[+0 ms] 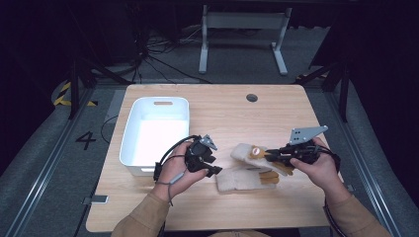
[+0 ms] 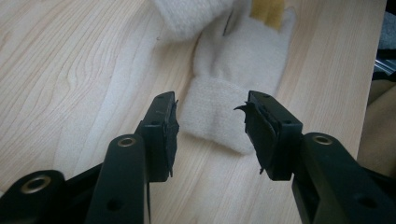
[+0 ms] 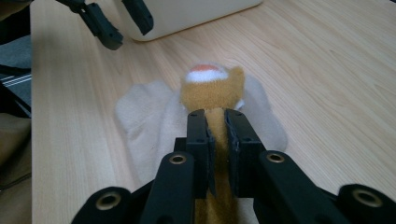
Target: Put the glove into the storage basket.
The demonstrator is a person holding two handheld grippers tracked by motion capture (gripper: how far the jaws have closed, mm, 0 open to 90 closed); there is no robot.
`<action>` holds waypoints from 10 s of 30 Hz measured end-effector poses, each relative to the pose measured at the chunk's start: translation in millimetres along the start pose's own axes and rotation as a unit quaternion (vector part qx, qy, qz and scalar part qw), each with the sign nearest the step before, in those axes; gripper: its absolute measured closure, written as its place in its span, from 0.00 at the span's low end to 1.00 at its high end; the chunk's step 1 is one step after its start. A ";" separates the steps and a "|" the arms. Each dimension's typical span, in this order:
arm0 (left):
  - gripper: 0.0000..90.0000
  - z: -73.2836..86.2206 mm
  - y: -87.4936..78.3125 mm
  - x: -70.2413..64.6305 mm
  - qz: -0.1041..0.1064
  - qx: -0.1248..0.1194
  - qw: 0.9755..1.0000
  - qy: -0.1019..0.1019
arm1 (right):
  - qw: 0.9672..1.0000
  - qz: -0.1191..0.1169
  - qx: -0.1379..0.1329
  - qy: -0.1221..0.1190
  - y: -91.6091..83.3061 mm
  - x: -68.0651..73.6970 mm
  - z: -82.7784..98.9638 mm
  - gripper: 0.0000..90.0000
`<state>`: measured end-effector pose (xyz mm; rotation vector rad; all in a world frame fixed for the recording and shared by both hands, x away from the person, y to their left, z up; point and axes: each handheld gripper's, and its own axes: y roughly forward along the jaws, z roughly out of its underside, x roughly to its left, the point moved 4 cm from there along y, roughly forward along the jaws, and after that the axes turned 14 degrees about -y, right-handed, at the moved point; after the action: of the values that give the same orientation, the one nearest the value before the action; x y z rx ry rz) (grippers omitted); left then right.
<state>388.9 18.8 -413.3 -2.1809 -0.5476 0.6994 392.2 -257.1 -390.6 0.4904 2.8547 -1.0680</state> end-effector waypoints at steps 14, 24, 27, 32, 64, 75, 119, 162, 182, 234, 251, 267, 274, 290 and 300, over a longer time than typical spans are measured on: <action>0.61 0.0 -0.3 -0.9 0.002 0.001 1.000 0.002 | 0.996 -0.067 -0.022 -0.048 17.0 15.0 0.3 0.90; 0.61 0.1 -0.7 -0.7 0.001 -0.001 1.000 0.000 | 0.991 -0.111 0.049 -0.051 38.4 15.6 23.5 0.84; 0.60 0.4 1.1 -1.3 0.001 0.005 1.000 0.001 | 0.990 -0.116 0.070 -0.046 43.4 17.2 28.3 0.79; 0.59 0.3 5.6 -3.8 0.005 0.020 1.000 0.002 | 0.989 -0.120 0.078 -0.039 44.7 19.8 30.4 0.66; 0.58 -7.2 28.9 -4.3 0.002 0.095 0.995 0.017 | 0.978 -0.071 0.189 0.044 -2.7 14.6 71.6 0.71; 0.58 -6.0 32.5 -2.4 0.004 0.105 0.994 0.013 | 0.966 -0.106 0.229 0.055 2.9 20.7 81.1 0.69; 0.98 -8.9 42.6 -13.7 -0.011 0.101 0.993 0.062 | 0.976 -0.056 0.210 0.016 0.0 18.3 64.7 0.94; 0.98 10.7 18.1 -36.4 -0.020 0.094 0.993 0.072 | 0.988 0.024 0.155 -0.007 -15.0 -4.5 23.6 0.95; 0.98 20.4 24.3 -39.2 -0.051 0.124 0.987 0.084 | 0.989 0.024 0.143 0.011 2.1 -10.6 33.4 0.95; 0.88 13.1 44.8 -31.7 -0.022 0.123 0.990 0.063 | 0.985 0.002 0.175 -0.010 47.0 -4.4 56.7 0.92; 0.62 -10.5 33.8 -32.4 -0.017 0.088 0.994 0.065 | 0.988 0.050 0.142 0.027 1.3 -2.1 61.3 0.83; 0.38 -24.5 46.1 -34.9 -0.030 0.067 0.995 0.064 | 0.988 0.062 0.126 0.058 -18.8 1.4 70.2 0.77; 0.32 -24.6 60.1 -35.2 -0.010 0.077 0.995 0.067 | 0.988 0.065 0.119 0.068 -22.6 0.6 73.9 0.73; 0.22 -19.2 81.4 -36.1 -0.018 0.104 0.991 0.084 | 0.990 0.054 0.095 0.085 -18.9 1.6 74.7 0.61; 0.18 -16.3 95.0 -36.4 -0.028 0.116 0.989 0.093 | 0.990 0.054 0.096 0.088 -15.4 2.7 75.2 0.59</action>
<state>386.5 -69.3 -466.7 -1.9798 -0.4082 0.4969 380.4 -316.0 -438.4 0.7802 2.8438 -1.3488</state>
